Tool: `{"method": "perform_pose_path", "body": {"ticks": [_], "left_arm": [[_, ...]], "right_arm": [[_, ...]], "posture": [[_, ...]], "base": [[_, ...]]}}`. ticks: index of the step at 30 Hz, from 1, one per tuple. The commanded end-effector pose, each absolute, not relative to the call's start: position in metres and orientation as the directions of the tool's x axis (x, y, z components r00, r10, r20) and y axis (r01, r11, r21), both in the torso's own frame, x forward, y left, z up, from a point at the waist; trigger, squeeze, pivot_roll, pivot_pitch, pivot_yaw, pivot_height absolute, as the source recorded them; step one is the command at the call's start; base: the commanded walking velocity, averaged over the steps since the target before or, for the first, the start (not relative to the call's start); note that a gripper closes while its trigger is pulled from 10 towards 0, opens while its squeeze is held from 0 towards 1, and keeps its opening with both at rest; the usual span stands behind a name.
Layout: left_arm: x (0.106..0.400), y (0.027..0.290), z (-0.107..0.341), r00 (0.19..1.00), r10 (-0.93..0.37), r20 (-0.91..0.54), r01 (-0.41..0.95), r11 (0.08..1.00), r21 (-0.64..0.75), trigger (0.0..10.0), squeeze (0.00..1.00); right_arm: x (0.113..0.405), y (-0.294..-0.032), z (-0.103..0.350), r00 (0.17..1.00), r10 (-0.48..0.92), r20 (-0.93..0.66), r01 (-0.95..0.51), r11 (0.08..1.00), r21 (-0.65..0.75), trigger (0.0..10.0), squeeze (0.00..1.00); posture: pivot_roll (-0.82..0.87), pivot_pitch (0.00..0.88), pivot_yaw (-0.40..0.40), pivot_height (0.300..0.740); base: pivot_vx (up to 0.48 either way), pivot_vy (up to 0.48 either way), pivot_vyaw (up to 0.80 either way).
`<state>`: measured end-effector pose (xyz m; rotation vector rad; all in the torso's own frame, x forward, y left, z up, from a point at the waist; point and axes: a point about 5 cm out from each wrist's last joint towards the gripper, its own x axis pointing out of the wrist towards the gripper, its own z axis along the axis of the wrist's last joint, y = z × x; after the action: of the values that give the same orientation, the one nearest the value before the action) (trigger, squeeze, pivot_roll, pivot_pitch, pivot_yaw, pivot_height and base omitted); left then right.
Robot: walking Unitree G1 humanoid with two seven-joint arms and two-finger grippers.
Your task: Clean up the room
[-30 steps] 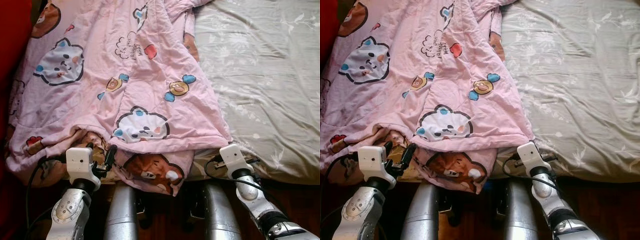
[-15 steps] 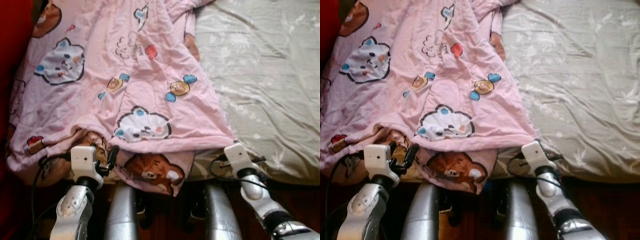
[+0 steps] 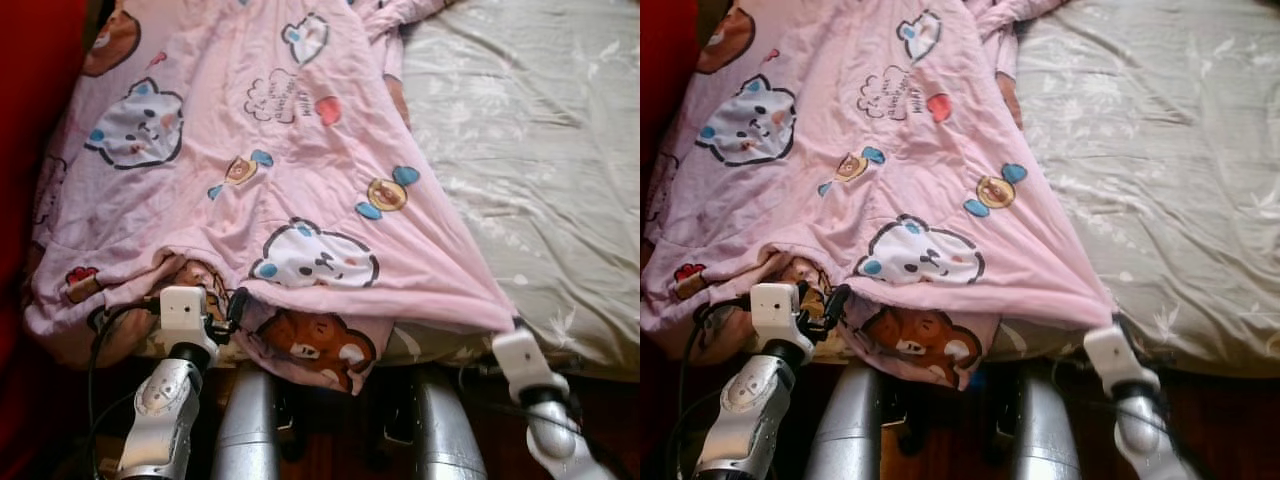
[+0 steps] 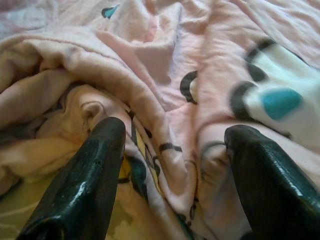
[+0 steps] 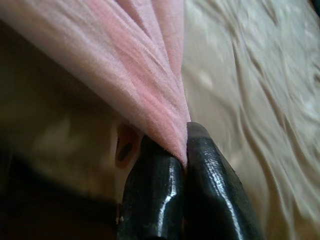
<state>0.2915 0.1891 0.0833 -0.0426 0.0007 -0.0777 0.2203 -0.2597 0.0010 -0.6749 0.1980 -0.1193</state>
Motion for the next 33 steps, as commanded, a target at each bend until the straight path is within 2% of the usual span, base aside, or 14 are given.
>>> {"method": "perform_pose_path", "body": {"ticks": [1, 7, 13, 14, 16, 18, 21, 22, 23, 24, 25, 26, 28, 33], "left_arm": [[0.286, 0.193, 0.07, 0.997, -0.061, -0.041, 0.059, 0.998, -0.034, 10.0, 0.0], [0.289, 0.195, 0.066, 0.998, -0.053, -0.041, 0.052, 0.998, -0.037, 10.0, 0.0], [0.291, 0.197, 0.064, 0.998, -0.047, -0.041, 0.046, 0.998, -0.037, 10.0, 0.0], [0.292, 0.196, 0.063, 0.998, -0.046, -0.039, 0.045, 0.998, -0.037, 10.0, 0.0], [0.293, 0.196, 0.063, 0.998, -0.046, -0.038, 0.045, 0.998, -0.037, 10.0, 0.0], [0.294, 0.195, 0.06, 0.998, -0.054, -0.04, 0.052, 0.998, -0.038, 10.0, 0.0], [0.294, 0.195, 0.059, 0.998, -0.055, -0.043, 0.053, 0.998, -0.037, 10.0, 0.0], [0.294, 0.194, 0.058, 0.997, -0.057, -0.044, 0.055, 0.998, -0.037, 10.0, 0.0], [0.294, 0.194, 0.058, 0.997, -0.057, -0.044, 0.055, 0.998, -0.037, 10.0, 0.0], [0.295, 0.194, 0.058, 0.997, -0.058, -0.042, 0.057, 0.998, -0.037, 10.0, 0.0], [0.295, 0.194, 0.058, 0.997, -0.058, -0.042, 0.057, 0.998, -0.037, 10.0, 0.0], [0.295, 0.194, 0.057, 0.997, -0.058, -0.041, 0.056, 0.998, -0.038, 10.0, 0.0], [0.296, 0.193, 0.057, 0.998, -0.059, -0.038, 0.057, 0.998, -0.04, 10.0, 0.0], [0.297, 0.192, 0.057, 0.998, -0.059, -0.03, 0.057, 0.997, -0.042, 10.0, 0.0]], "right_arm": [[0.191, -0.273, -0.016, 0.936, -0.272, -0.225, 0.052, 0.736, -0.675, 10.0, 0.0], [0.173, -0.316, -0.005, 0.841, -0.52, -0.148, 0.265, 0.636, -0.725, 10.0, 0.0], [0.163, -0.328, 0.002, 0.793, -0.598, -0.112, 0.334, 0.582, -0.742, 10.0, 0.0], [0.155, -0.33, 0.0, 0.76, -0.639, -0.119, 0.364, 0.57, -0.736, 10.0, 0.0], [0.15, -0.329, -0.003, 0.742, -0.658, -0.132, 0.373, 0.567, -0.734, 10.0, 0.0], [0.128, -0.312, -0.026, 0.668, -0.698, -0.257, 0.362, 0.607, -0.708, 10.0, 0.0], [0.12, -0.303, -0.036, 0.645, -0.697, -0.314, 0.334, 0.627, -0.704, 10.0, 0.0], [0.108, -0.294, -0.048, 0.595, -0.709, -0.379, 0.31, 0.638, -0.705, 10.0, 0.0], [0.108, -0.294, -0.048, 0.595, -0.709, -0.379, 0.31, 0.638, -0.705, 10.0, 0.0], [0.097, -0.289, -0.055, 0.538, -0.728, -0.425, 0.324, 0.645, -0.692, 10.0, 0.0], [0.097, -0.289, -0.055, 0.538, -0.728, -0.425, 0.324, 0.645, -0.692, 10.0, 0.0], [0.087, -0.286, -0.062, 0.466, -0.745, -0.478, 0.361, 0.653, -0.666, 10.0, 0.0], [0.078, -0.283, -0.07, 0.405, -0.743, -0.534, 0.373, 0.667, -0.645, 10.0, 0.0], [0.074, -0.294, -0.068, 0.381, -0.765, -0.519, 0.361, 0.64, -0.678, 10.0, 0.0]], "posture": [[0.06, 0.278, 0.003, 0.622], [0.05, 0.241, -0.004, 0.622], [0.05, 0.227, -0.006, 0.622], [0.04, 0.223, -0.006, 0.622], [0.04, 0.22, -0.005, 0.622], [0.04, 0.217, -0.006, 0.622], [0.04, 0.214, -0.004, 0.622], [0.04, 0.213, -0.004, 0.622], [0.04, 0.213, -0.004, 0.622], [0.04, 0.211, -0.003, 0.622], [0.04, 0.211, -0.003, 0.622], [0.04, 0.209, -0.004, 0.622], [0.04, 0.208, -0.004, 0.622], [0.05, 0.21, -0.008, 0.622]], "base": [[0.0, 0.0, 0.0], [0.0, 0.0, 0.0], [0.0, 0.0, 0.0], [0.0, 0.0, 0.0], [0.0, 0.0, 0.0], [0.0, 0.0, 0.0], [0.0, 0.0, 0.0], [0.0, 0.0, 0.0], [0.0, 0.0, 0.0], [0.0, 0.0, 0.0], [0.0, 0.0, 0.0], [0.0, 0.0, 0.0], [0.0, 0.0, 0.0], [0.0, 0.0, 0.0]]}}
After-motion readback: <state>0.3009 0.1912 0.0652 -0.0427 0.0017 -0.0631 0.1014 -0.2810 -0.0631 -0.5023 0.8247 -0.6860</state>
